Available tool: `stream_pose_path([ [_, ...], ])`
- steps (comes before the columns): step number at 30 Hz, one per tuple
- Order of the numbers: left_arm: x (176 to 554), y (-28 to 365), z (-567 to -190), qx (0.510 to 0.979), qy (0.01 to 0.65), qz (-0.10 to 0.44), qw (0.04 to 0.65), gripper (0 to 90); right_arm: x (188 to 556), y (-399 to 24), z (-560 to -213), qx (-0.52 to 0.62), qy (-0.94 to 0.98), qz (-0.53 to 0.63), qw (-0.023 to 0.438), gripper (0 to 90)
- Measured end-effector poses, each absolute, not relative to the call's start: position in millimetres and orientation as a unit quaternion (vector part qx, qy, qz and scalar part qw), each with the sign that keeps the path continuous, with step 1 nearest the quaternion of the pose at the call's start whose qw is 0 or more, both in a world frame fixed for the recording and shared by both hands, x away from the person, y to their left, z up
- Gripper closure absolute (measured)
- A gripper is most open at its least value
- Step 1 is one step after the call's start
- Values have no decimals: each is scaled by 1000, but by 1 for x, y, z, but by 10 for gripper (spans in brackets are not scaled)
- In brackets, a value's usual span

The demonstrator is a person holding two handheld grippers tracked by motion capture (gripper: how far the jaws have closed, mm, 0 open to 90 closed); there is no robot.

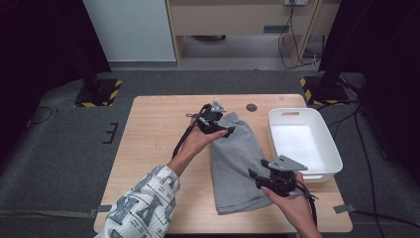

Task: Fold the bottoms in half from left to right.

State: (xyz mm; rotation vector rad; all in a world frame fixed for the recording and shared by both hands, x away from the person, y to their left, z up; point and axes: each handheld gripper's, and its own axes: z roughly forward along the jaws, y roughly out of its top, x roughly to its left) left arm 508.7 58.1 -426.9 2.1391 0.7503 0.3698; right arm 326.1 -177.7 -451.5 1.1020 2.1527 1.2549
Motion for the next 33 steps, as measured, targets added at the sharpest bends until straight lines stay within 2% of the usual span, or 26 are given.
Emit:
stream_pose_path([
  [6, 502, 58, -421, 845, 300, 136, 422, 181, 327, -168, -457, 388, 780, 449, 199, 364],
  [14, 482, 55, -424, 840, 298, 147, 429, 175, 323, -163, -463, 374, 785, 451, 199, 322],
  [22, 459, 50, -445, 847, 303, 156, 407, 192, 316, -163, -464, 367, 787, 449, 212, 334],
  [33, 449, 58, -475, 853, 313, 153, 389, 196, 323, -161, -468, 376, 791, 435, 210, 361],
])
